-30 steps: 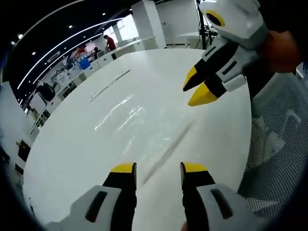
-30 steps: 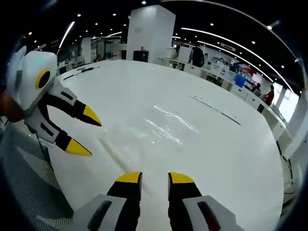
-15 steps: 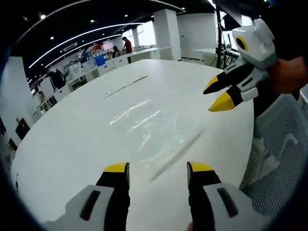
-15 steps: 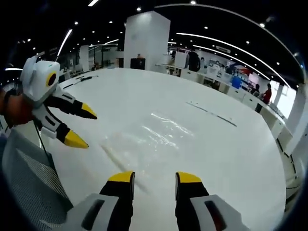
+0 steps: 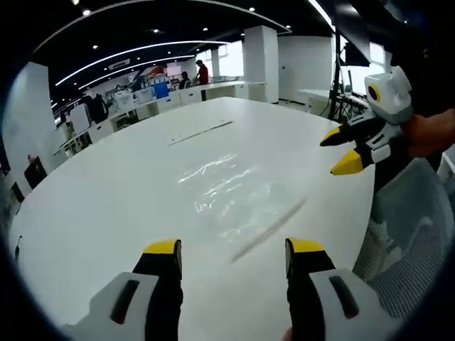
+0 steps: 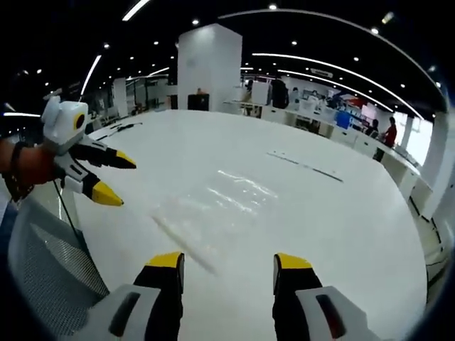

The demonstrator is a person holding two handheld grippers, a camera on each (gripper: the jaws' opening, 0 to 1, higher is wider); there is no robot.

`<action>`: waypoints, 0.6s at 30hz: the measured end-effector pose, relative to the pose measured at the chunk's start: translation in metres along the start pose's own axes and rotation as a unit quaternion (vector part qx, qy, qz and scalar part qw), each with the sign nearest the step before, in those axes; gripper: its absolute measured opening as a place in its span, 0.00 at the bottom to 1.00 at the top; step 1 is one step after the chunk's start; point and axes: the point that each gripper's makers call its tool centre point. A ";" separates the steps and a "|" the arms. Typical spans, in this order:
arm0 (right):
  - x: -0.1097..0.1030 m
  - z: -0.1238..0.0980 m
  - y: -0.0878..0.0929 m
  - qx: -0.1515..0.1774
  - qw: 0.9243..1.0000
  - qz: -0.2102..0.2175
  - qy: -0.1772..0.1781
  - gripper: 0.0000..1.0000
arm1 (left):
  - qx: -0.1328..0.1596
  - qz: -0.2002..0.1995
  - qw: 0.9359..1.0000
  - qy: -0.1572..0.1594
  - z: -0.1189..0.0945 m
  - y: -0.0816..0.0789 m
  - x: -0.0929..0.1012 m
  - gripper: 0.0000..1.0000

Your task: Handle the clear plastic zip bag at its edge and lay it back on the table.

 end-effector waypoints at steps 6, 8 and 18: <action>0.002 -0.006 0.006 0.003 1.000 0.015 -0.001 0.56 | 0.009 -0.018 1.000 -0.007 -0.006 0.004 0.000 0.62; 0.002 -0.007 0.008 0.003 1.000 0.018 -0.001 0.57 | 0.008 -0.017 1.000 -0.016 -0.005 0.007 -0.005 0.62; 0.007 -0.007 0.003 0.018 0.999 0.030 -0.002 0.63 | 0.018 -0.028 0.999 -0.010 -0.014 0.009 0.000 0.66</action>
Point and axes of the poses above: the point that each gripper's makers call its tool centre point, and the gripper's own axes: z roughly forward along the fingers, x roughly to its right, y roughly out of its underside, and after that the axes turned 5 degrees about x, right-handed
